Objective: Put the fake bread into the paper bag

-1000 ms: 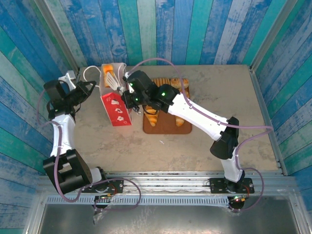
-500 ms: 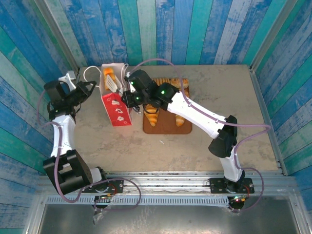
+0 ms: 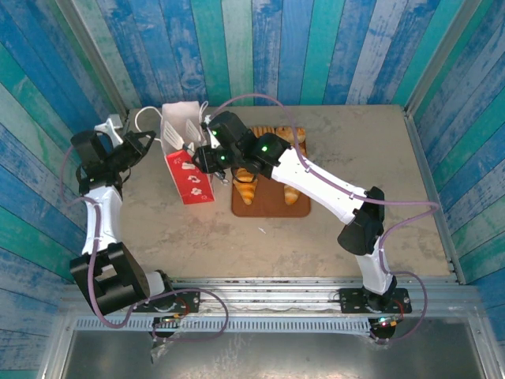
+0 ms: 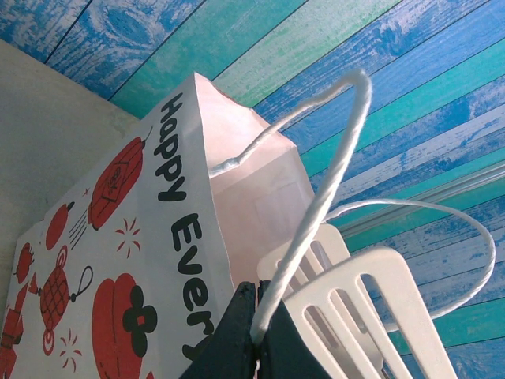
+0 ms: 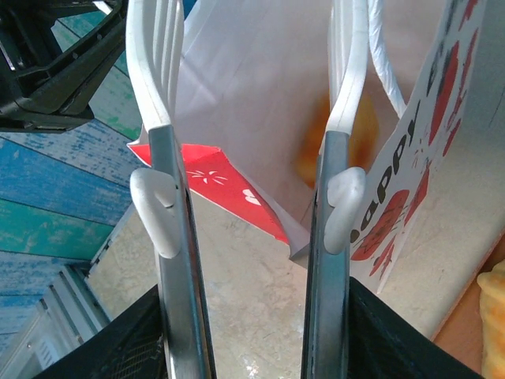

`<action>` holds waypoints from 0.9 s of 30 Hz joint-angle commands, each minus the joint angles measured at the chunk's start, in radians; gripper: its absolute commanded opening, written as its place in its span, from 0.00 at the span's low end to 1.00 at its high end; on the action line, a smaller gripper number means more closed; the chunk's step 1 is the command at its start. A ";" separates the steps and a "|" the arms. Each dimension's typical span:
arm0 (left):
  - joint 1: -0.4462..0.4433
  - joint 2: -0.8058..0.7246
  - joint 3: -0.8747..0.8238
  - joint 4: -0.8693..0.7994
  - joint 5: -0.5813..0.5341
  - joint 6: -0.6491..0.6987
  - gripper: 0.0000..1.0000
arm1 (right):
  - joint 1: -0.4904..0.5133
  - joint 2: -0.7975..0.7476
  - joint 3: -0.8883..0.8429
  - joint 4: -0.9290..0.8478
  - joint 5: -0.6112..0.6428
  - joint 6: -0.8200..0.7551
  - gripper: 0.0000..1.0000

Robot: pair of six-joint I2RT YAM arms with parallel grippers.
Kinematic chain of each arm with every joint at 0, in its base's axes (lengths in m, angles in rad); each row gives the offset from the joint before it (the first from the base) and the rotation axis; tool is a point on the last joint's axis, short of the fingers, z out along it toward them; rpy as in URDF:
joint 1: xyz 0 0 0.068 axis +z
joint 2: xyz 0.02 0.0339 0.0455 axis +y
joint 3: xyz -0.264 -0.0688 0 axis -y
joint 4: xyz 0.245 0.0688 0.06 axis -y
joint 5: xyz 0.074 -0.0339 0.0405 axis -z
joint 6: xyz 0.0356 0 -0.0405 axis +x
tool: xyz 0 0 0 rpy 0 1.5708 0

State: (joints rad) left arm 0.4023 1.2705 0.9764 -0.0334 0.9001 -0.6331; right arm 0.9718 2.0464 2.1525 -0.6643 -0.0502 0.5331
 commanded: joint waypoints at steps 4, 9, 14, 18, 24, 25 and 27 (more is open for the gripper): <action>0.002 -0.056 -0.003 0.010 0.022 0.002 0.02 | -0.003 -0.020 0.024 0.032 0.007 -0.011 0.53; 0.003 -0.054 0.001 0.009 0.031 -0.004 0.09 | -0.003 -0.042 0.024 0.056 0.004 -0.017 0.51; 0.003 -0.051 0.020 0.007 0.050 -0.011 0.19 | -0.004 -0.071 0.039 0.067 0.003 -0.027 0.50; 0.003 -0.067 0.040 -0.002 0.050 -0.017 0.38 | -0.005 -0.110 0.047 0.078 -0.011 -0.032 0.50; 0.002 -0.111 0.098 -0.076 0.016 0.013 0.69 | -0.004 -0.197 0.043 0.096 -0.030 -0.045 0.50; 0.003 -0.123 0.103 -0.085 0.008 0.016 0.73 | -0.002 -0.217 0.036 0.099 -0.033 -0.047 0.50; 0.002 -0.147 0.110 -0.102 -0.001 0.027 0.74 | -0.004 -0.259 0.019 0.102 -0.035 -0.048 0.50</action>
State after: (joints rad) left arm 0.4023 1.2068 1.0470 -0.1001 0.9104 -0.6357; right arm 0.9718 1.8786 2.1529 -0.6239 -0.0696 0.5041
